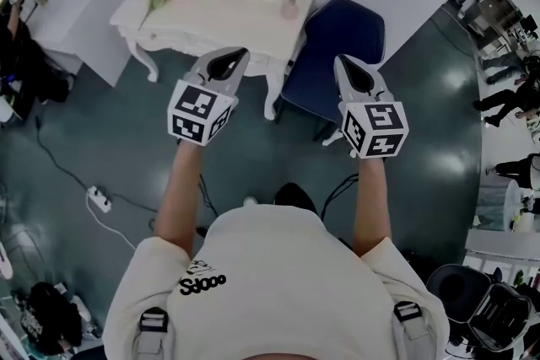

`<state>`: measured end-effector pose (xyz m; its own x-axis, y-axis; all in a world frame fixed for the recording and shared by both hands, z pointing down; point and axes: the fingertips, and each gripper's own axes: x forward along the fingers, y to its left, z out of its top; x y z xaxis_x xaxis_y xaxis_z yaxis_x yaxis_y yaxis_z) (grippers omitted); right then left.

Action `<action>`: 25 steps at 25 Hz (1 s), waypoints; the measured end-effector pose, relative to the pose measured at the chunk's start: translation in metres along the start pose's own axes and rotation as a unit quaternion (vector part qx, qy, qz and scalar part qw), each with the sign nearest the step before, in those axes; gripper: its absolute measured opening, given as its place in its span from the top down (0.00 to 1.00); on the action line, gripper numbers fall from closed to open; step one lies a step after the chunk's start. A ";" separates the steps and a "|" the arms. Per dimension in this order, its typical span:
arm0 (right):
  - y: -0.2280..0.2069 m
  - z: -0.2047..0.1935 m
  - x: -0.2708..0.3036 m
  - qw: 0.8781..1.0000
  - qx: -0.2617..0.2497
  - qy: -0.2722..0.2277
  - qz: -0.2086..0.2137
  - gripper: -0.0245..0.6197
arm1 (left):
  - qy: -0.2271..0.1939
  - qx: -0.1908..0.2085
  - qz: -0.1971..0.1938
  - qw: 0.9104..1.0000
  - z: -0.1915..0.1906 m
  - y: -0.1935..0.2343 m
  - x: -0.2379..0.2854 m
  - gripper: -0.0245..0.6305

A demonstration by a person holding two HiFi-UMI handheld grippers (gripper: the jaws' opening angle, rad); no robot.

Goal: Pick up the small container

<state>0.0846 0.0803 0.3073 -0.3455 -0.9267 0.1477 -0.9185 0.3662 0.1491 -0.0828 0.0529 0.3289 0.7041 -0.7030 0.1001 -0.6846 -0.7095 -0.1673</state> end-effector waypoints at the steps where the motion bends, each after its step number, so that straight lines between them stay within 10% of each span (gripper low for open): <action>1: 0.001 -0.001 0.002 1.000 0.000 -0.001 -0.007 0.96 | 0.002 -0.001 -0.001 1.000 -0.003 0.003 -0.001 0.93; 25: -0.100 -0.004 0.185 0.999 0.032 0.003 0.044 0.96 | 0.026 -0.015 0.017 0.999 -0.015 0.111 0.161 0.93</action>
<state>0.1136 -0.1272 0.3234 -0.4245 -0.8907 0.1626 -0.8951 0.4398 0.0728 -0.0481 -0.1398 0.3417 0.6704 -0.7273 0.1467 -0.7134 -0.6863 -0.1419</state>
